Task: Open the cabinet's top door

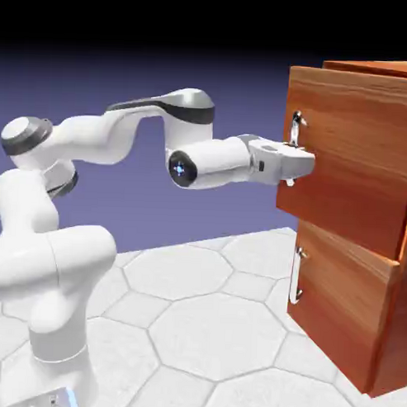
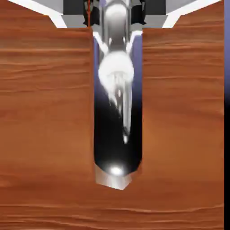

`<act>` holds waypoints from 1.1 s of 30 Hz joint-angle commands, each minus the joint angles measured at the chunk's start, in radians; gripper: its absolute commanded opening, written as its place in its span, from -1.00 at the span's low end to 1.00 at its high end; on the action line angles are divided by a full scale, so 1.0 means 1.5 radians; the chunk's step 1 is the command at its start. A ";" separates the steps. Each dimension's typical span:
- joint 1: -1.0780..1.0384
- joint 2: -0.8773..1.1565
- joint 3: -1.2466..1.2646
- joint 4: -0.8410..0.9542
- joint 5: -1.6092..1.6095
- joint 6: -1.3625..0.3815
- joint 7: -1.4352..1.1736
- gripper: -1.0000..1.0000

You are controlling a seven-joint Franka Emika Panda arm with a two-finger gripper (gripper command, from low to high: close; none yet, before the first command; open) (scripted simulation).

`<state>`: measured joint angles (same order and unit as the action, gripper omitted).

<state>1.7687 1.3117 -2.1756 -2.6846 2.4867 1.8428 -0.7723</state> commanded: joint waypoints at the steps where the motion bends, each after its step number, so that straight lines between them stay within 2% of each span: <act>1: -0.002 -0.007 -0.013 -0.009 -0.012 -0.028 -0.008 -1.00; 12: -0.095 -0.127 -0.137 -0.043 -0.184 -0.347 -0.114 -1.00; 21: -0.251 -0.318 -0.170 0.051 -0.403 -0.592 -0.254 -1.00; 27: -0.345 -0.463 -0.134 0.161 -0.552 -0.674 -0.344 -1.00; 33: -0.408 -0.608 -0.078 0.275 -0.683 -0.693 -0.400 -1.00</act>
<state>1.1568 0.3996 -2.2922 -2.2724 1.4613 0.8019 -1.3729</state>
